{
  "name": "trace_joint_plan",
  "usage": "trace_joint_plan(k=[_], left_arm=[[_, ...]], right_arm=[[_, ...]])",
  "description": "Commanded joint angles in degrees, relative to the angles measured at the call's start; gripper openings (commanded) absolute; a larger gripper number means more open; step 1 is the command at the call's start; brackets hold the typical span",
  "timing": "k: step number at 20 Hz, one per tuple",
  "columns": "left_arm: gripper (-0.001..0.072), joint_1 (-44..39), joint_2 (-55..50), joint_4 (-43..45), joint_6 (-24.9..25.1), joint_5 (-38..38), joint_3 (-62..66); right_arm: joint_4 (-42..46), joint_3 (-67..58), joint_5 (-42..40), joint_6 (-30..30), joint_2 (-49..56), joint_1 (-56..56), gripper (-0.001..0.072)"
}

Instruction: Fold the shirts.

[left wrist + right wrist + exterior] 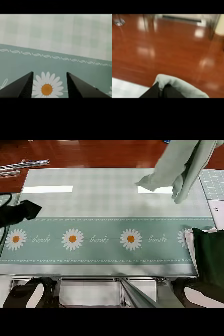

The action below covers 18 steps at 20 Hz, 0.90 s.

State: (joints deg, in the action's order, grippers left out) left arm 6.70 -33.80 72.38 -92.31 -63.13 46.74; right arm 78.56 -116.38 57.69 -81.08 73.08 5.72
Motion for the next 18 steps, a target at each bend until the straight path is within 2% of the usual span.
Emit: trace_joint_plan(k=[1,5,12,15,18], left_arm=[[0.0508,0.1,6.7,-2.1,0.1,1.7,-6.1],[0.0508,0.1,6.6,-3.9,0.1,3.9,-6.3],[0.0508,0.1,6.6,-3.9,0.2,5.1,-6.5],[0.0508,0.1,6.6,-3.9,0.1,5.0,-8.3],[0.0508,0.0,6.6,-6.0,1.7,3.0,-12.0]], right_arm=[[-0.2,-1.4,0.2,0.4,-5.3,6.4,0.0024],[-2.2,-1.1,8.1,-0.7,-6.8,16.7,0.0024],[-3.4,7.9,9.0,-5.4,-4.8,33.2,0.0024],[-3.4,20.0,8.7,-10.1,-4.1,34.3,0.0024],[-3.6,37.6,1.2,-15.4,-3.9,34.2,0.0024]])
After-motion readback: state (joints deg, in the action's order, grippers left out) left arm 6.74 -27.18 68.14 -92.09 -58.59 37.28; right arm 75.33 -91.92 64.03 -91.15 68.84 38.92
